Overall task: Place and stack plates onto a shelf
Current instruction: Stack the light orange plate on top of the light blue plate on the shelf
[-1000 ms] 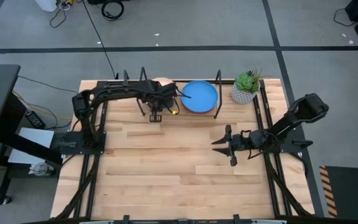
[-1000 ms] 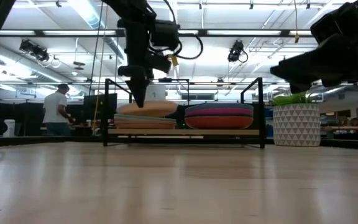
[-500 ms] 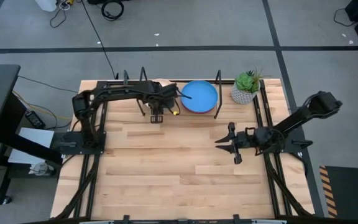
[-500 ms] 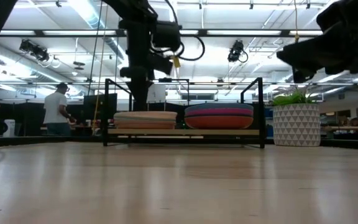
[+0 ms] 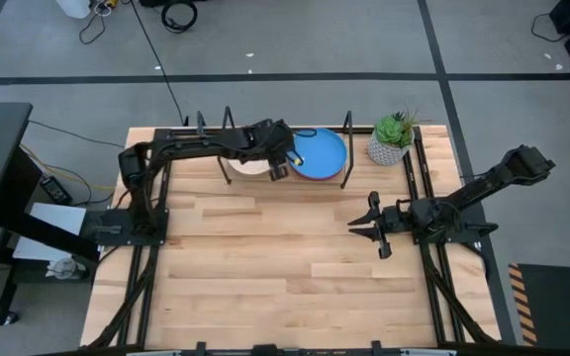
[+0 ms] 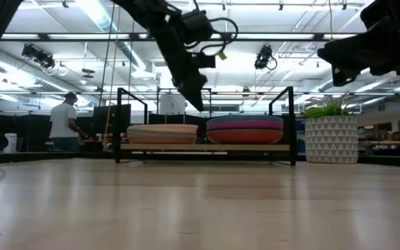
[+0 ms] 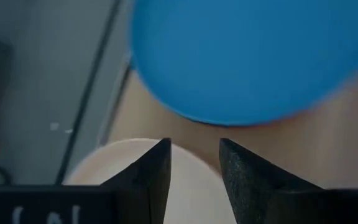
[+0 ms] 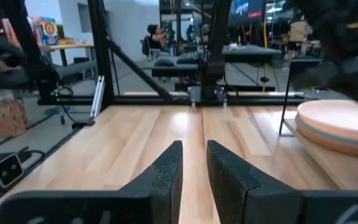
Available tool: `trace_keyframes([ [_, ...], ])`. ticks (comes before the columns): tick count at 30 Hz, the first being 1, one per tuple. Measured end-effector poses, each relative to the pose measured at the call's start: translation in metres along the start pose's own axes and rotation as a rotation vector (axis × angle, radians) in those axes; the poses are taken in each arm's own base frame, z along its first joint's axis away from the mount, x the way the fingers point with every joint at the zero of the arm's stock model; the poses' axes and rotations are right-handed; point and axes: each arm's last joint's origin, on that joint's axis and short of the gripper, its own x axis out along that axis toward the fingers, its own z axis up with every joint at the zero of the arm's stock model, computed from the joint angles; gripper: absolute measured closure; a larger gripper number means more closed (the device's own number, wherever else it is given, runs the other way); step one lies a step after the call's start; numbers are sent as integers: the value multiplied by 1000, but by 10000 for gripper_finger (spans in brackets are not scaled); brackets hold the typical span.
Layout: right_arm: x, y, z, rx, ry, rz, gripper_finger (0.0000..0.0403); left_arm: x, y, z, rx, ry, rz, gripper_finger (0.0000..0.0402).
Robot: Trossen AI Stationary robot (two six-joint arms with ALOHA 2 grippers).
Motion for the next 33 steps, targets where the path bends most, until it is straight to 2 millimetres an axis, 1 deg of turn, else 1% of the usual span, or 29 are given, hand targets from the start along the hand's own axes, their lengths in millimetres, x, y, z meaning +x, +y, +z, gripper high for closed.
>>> trace_keyframes([
  [4,-1,0,-2,11,32,2,324,23,17,-7,-28,37,83,260],
  [5,-1,0,-3,12,37,2,324,29,21,-10,-38,52,73,260],
  [9,-1,0,-3,15,38,1,324,52,30,-22,-68,92,-7,260],
  [11,-1,0,-3,18,38,1,324,54,30,-22,-49,85,-17,260],
  [15,-1,0,-3,23,37,1,324,40,32,-12,-27,6,-10,260],
  [17,-1,0,-2,28,31,0,324,36,32,-10,-25,0,6,260],
  [21,-1,0,-2,35,29,-1,324,38,35,-12,-9,23,55,260],
  [26,-1,0,-2,43,30,-3,324,38,39,-5,-43,-71,28,260],
  [27,-1,0,-2,43,30,-3,324,39,39,-5,-41,-71,30,260],
  [29,-1,0,-2,43,31,-2,324,47,38,-8,-35,-45,49,260],
  [31,-1,0,-2,43,30,-2,324,58,35,-15,-33,0,15,260],
  [33,-1,0,-2,44,29,-2,324,69,35,-20,-54,8,-35,260],
])
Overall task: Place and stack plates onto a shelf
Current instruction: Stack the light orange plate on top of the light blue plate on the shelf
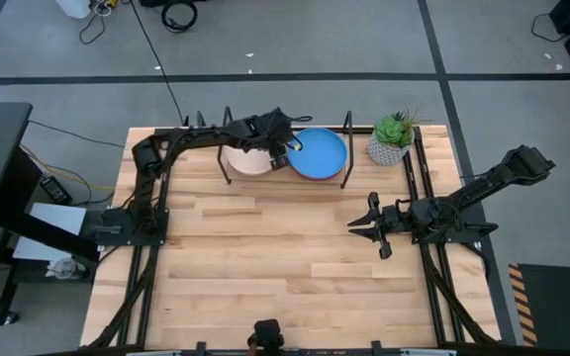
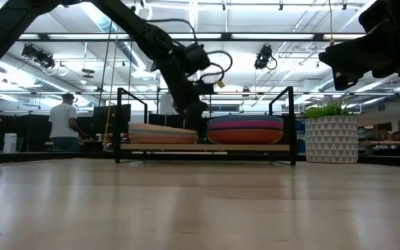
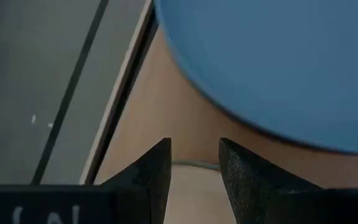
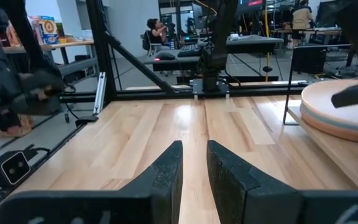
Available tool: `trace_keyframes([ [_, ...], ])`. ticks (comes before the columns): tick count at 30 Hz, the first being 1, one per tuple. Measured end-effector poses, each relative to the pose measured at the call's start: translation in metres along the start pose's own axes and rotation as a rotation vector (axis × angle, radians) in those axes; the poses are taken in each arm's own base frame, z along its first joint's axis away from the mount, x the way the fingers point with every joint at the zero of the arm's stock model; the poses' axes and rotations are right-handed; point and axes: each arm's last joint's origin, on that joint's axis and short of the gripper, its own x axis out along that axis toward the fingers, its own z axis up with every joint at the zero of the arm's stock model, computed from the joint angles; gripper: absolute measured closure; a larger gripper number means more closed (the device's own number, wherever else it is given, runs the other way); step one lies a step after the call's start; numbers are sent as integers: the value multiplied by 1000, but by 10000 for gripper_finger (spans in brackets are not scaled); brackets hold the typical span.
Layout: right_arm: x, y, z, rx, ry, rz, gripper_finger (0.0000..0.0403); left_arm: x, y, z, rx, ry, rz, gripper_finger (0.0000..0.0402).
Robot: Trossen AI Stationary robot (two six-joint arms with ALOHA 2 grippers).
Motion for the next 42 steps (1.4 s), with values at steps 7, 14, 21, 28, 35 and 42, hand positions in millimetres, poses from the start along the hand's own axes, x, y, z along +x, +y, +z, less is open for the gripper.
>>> trace_keyframes([
  [7,0,0,0,23,3,0,324,-35,9,12,50,-73,61,260],
  [14,-1,-2,10,12,-91,-13,325,-105,4,29,106,-263,-117,260],
  [21,-6,-12,14,12,-109,-92,340,-92,-30,-11,171,-256,-243,260],
  [28,-13,-18,17,4,-106,-108,358,-83,-20,-51,46,-226,-37,260],
  [35,-17,-18,16,-11,-87,-110,360,-83,-13,-73,28,8,180,260],
  [42,-17,-18,18,-37,-100,-114,360,-77,-6,-90,-10,163,159,260],
])
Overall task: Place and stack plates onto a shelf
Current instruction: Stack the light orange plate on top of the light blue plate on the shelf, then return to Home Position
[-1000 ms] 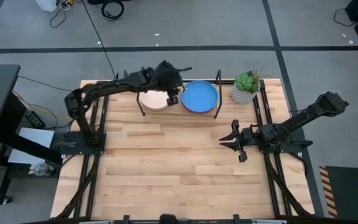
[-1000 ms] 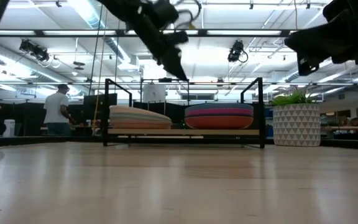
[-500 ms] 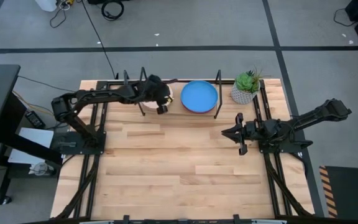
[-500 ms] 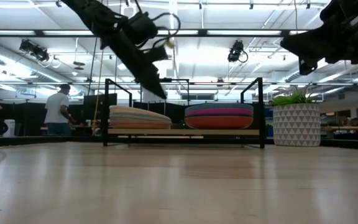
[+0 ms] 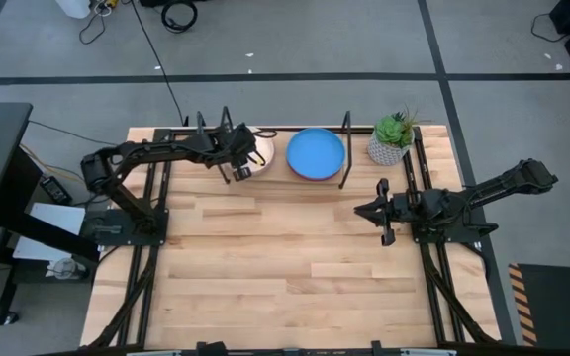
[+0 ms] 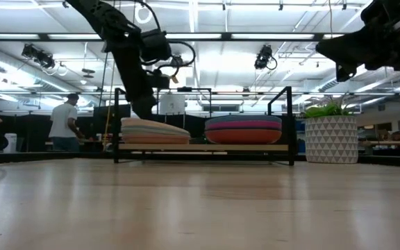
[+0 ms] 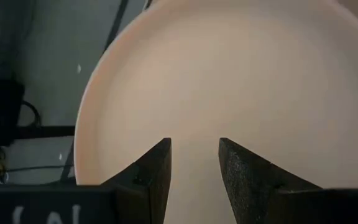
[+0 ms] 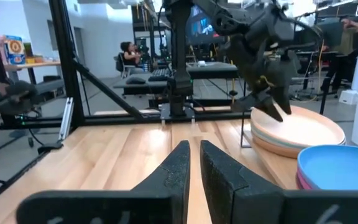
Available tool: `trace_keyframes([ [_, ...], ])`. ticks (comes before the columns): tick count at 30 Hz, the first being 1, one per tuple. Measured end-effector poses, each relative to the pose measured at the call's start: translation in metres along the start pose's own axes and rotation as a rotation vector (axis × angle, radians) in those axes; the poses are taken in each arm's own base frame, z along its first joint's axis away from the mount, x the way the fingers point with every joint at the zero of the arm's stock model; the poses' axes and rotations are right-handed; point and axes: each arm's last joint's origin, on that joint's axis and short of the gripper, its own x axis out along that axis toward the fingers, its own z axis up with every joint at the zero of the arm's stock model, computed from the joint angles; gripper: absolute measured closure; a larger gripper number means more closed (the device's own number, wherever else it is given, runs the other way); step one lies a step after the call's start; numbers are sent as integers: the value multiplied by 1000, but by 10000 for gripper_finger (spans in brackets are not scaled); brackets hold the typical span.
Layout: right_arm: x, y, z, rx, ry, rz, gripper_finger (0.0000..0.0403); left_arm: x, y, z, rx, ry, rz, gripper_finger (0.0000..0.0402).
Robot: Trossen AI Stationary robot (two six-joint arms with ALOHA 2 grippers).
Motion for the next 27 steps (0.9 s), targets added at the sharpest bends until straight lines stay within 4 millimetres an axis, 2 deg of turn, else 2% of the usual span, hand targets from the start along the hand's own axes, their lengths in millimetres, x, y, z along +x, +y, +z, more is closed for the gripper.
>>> trace_keyframes([
  [7,0,0,2,-14,-23,0,360,10,-11,-3,134,60,-16,260],
  [15,0,0,3,-14,-27,2,360,8,-24,-1,464,15,-107,260],
  [20,0,0,3,-14,-28,8,360,4,-24,3,523,37,-45,260],
  [23,0,0,3,-14,-28,8,360,-9,-22,13,525,7,10,260],
  [27,-1,0,4,-14,-44,8,360,-42,-12,30,437,-170,-23,260],
])
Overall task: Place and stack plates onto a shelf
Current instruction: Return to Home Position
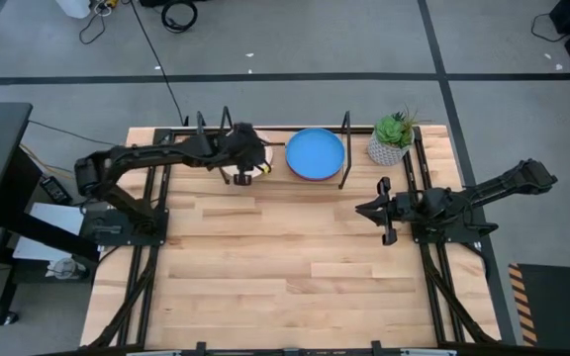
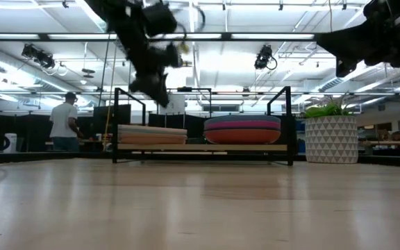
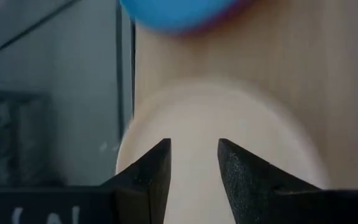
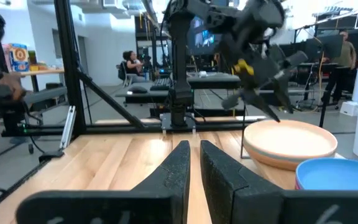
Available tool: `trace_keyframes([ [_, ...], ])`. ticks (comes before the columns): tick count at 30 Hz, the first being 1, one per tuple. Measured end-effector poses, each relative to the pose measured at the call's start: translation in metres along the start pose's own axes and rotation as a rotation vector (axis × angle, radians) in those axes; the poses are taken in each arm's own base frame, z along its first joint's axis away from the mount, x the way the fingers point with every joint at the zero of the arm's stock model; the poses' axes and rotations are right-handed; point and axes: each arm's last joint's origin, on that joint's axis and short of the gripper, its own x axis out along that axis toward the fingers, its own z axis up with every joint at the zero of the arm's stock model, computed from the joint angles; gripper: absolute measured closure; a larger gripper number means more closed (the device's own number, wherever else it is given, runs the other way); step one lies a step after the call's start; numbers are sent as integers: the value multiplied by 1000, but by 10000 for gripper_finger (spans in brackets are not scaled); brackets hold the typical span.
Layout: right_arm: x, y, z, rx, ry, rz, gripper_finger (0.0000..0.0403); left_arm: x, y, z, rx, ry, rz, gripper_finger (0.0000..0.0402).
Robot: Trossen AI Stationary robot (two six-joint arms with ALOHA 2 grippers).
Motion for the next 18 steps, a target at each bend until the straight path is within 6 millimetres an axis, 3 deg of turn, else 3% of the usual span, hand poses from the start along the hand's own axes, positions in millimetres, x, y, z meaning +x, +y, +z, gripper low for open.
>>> trace_keyframes([
  [6,-2,-2,5,12,-22,-9,360,-43,11,-3,-197,-234,-102,260],
  [18,-12,-4,-1,22,44,-11,361,-88,-45,-52,-338,-558,-125,260],
])
